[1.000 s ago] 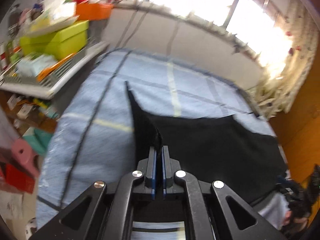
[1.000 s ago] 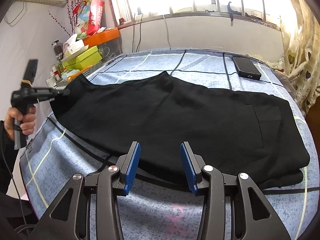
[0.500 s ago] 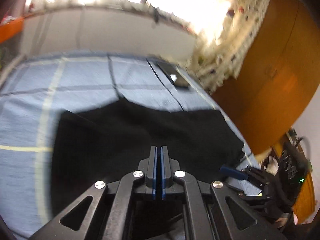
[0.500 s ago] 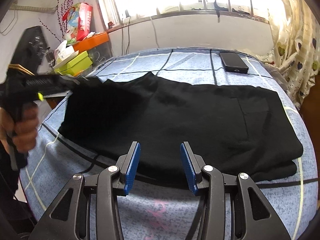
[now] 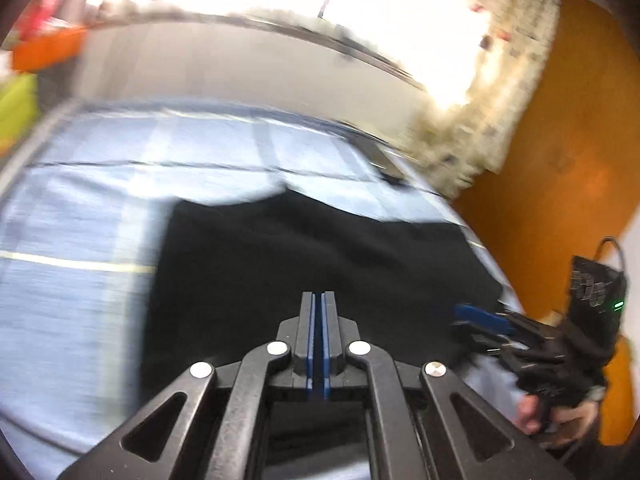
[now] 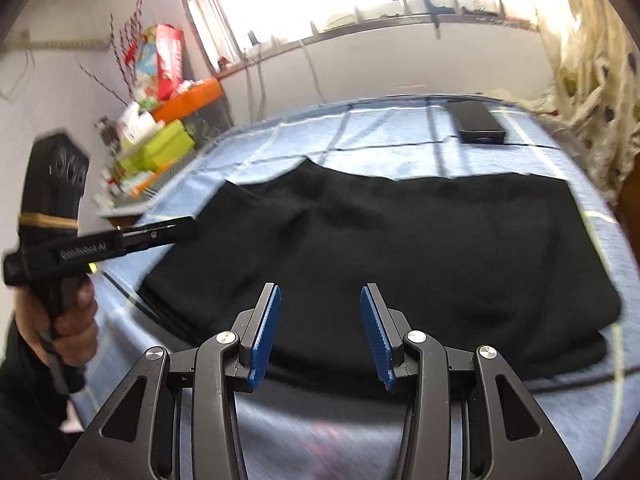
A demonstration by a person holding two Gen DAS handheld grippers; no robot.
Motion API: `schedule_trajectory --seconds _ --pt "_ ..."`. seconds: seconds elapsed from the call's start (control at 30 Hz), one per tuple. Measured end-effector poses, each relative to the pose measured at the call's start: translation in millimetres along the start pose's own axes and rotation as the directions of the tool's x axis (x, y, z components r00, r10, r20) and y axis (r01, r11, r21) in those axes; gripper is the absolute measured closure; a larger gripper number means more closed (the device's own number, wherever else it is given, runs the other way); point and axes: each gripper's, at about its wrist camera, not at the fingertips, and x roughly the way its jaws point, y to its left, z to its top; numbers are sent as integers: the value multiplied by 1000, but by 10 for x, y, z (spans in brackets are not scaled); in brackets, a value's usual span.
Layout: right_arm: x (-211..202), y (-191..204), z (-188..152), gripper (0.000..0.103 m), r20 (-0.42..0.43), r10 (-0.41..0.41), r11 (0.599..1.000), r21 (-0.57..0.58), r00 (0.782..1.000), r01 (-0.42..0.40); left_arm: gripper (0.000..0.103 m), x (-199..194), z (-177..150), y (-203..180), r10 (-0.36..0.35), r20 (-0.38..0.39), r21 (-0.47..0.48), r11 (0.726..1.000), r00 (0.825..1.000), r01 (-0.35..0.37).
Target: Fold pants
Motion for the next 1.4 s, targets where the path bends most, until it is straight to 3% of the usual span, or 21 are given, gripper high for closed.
schedule_trajectory --seconds 0.13,0.23,0.37,0.43,0.63,0.87,0.93,1.0,1.13,1.27,1.33,1.37,1.4 --pt "451 160 156 60 -79 74 997 13 994 -74 81 -66 -63 461 164 -7 -60 985 986 -164" --pt "753 235 218 60 -132 119 993 38 984 -115 78 -6 -169 645 198 -41 -89 976 979 -201" --pt "949 264 266 60 -168 150 986 95 974 -136 77 92 -299 672 177 -84 -97 978 981 -185" --pt "959 305 239 60 -191 181 979 124 965 -159 72 77 -344 647 170 -78 -85 981 982 -176" --pt "894 327 179 59 -208 226 963 197 951 -186 70 101 -338 651 147 -70 -101 983 987 -154" --pt "1166 398 338 60 -193 238 963 174 952 -206 67 87 -345 662 143 -65 -105 983 988 -150" --pt "1203 489 318 96 -222 239 968 131 945 -213 67 86 -339 671 139 -66 -109 983 988 -146" --pt "1190 530 328 100 -224 233 972 96 946 -217 67 93 -330 676 136 -67 -112 983 988 -143" --pt "1089 403 475 100 -193 230 972 99 954 -214 67 93 -329 673 135 -69 -111 984 988 -142" --pt "1078 377 482 97 -266 218 975 94 939 -200 67 83 -328 668 132 -72 -105 985 989 -139" --pt "1025 322 374 80 -266 194 979 121 944 -167 67 71 -334 677 131 -72 -106 985 989 -138" --pt "983 266 301 65 -255 207 973 150 945 -173 67 65 -340 679 129 -72 -105 985 989 -136" --pt "953 215 236 63 -240 240 963 184 941 -198 67 64 -346 680 128 -72 -103 985 989 -135"
